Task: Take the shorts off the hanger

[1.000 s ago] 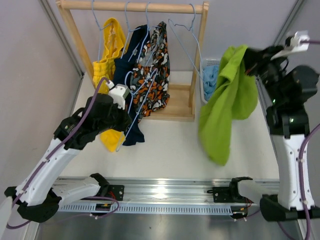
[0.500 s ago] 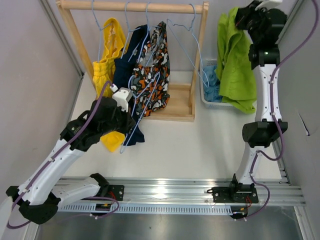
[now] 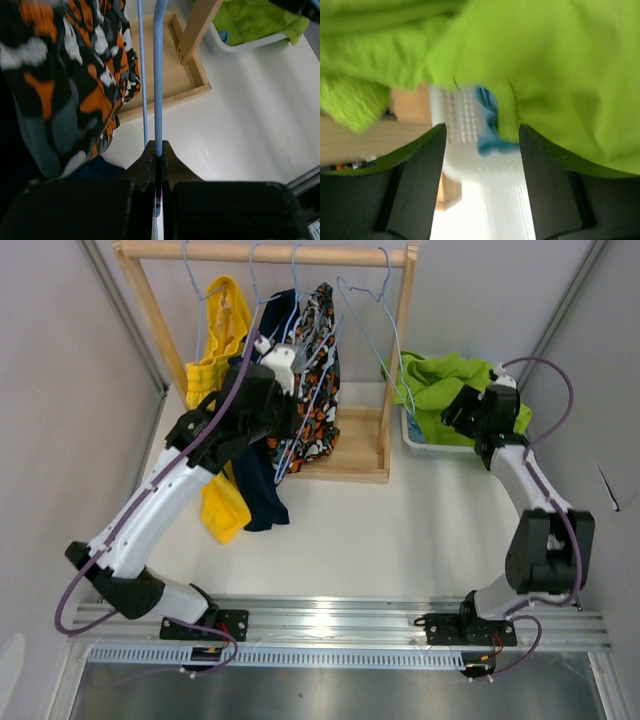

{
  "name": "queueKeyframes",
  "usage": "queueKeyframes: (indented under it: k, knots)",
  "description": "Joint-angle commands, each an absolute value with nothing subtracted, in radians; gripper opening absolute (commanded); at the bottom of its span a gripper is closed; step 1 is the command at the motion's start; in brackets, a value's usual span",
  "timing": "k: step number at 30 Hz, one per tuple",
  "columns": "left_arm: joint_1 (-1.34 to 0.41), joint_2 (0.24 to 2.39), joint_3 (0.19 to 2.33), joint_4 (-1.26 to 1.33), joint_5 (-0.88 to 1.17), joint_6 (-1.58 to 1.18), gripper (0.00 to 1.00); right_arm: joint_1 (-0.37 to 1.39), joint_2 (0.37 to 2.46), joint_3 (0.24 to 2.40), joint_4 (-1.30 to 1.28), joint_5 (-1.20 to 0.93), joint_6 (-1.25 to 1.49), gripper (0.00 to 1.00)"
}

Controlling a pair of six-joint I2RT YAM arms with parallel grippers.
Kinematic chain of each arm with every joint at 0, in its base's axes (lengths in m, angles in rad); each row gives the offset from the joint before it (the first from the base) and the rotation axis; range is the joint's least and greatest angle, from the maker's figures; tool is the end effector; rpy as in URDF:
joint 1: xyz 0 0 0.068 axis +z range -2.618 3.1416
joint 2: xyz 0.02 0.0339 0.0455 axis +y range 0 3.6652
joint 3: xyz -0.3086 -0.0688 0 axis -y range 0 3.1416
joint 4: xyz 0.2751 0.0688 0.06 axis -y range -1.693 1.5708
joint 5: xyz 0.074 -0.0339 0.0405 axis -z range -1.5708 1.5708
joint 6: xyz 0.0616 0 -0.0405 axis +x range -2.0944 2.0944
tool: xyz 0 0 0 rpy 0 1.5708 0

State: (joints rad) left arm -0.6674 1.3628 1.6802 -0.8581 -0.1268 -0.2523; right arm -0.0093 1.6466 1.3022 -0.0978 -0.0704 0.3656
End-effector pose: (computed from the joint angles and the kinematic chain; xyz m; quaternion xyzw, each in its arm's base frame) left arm 0.2520 -0.1887 0.4888 0.1484 0.8563 -0.1688 0.4650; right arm 0.4450 0.0002 0.3268 0.1389 0.8332 0.1240 0.5208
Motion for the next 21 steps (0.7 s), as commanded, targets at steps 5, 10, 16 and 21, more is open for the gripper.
queueKeyframes:
  k: [5, 10, 16, 21]
  knots:
    - [-0.67, 1.601, 2.078, -0.818, -0.202, -0.201, 0.0, -0.003, 1.171, 0.953, 0.003, -0.06, 0.388, 0.66]
    - [-0.67, 1.799, 2.323, -0.845, -0.221, -0.206, 0.0, -0.003, 0.977, 0.832, -0.072, -0.101, 0.388, 0.65]
    - [-0.666, 1.97, 2.545, -0.789, -0.253, -0.216, 0.0, 0.038, 0.851, 0.776, -0.107, -0.17, 0.414, 0.65]
    - [-0.632, 2.008, 2.553, -0.689, -0.23, -0.255, 0.0, 0.083, 0.83, 0.769, -0.126, -0.173, 0.405, 0.65]
